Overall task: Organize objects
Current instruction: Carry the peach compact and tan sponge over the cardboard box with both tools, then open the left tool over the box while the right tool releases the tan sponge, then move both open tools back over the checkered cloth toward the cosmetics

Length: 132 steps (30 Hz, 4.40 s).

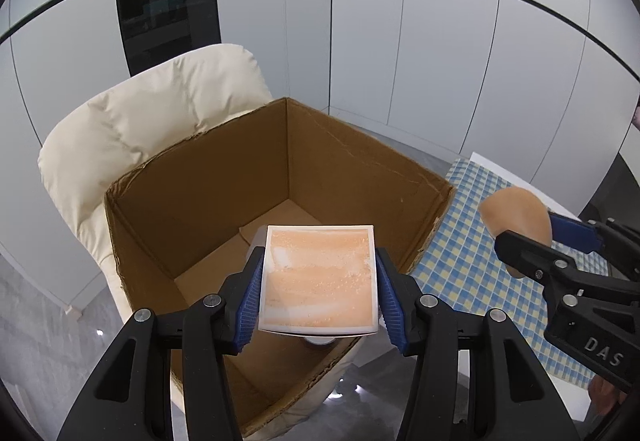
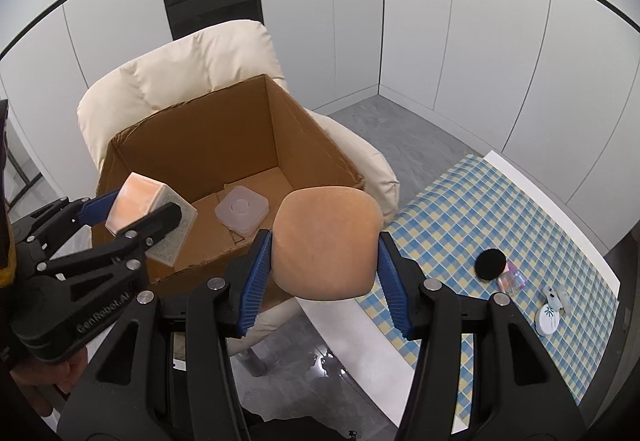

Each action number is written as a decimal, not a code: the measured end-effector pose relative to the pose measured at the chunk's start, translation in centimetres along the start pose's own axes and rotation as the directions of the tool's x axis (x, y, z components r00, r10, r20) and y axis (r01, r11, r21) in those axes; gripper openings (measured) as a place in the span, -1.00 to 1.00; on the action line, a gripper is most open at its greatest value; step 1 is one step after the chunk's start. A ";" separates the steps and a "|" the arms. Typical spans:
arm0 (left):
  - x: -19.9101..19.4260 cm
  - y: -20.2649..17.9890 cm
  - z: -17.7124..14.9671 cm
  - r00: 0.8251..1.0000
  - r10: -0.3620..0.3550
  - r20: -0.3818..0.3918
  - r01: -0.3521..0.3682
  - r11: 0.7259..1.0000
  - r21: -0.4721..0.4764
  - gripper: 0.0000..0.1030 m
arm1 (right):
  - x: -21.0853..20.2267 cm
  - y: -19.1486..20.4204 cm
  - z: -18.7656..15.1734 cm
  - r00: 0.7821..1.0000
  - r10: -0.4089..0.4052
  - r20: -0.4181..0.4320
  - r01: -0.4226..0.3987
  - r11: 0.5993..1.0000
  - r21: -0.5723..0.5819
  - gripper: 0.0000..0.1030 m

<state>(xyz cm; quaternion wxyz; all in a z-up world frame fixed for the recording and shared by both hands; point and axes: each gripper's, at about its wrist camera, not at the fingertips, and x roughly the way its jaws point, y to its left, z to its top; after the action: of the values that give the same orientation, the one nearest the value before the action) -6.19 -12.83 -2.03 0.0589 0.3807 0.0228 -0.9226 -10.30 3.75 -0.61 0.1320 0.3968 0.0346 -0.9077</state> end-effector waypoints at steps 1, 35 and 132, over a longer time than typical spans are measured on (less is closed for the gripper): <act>0.4 0.0 -0.1 1.000 0.002 -0.005 -0.002 1.000 0.000 0.03 | 0.1 0.2 0.1 1.000 0.004 -0.001 -0.004 1.000 -0.002 0.05; -2.5 7.5 -1.0 0.991 0.118 0.066 -0.109 0.986 -0.125 0.99 | 3.5 5.3 2.6 0.998 0.060 -0.014 -0.060 0.998 -0.030 0.05; -1.7 1.4 0.7 0.997 0.069 0.036 -0.063 0.987 -0.146 0.99 | -0.5 -6.2 -0.5 0.999 0.036 0.006 -0.037 0.975 0.217 1.00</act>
<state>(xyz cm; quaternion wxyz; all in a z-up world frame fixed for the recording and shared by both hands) -5.29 -14.16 -0.32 0.1171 0.3570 0.0760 -0.9236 -11.24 9.88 -0.81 0.1045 0.4085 -0.0721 -0.9039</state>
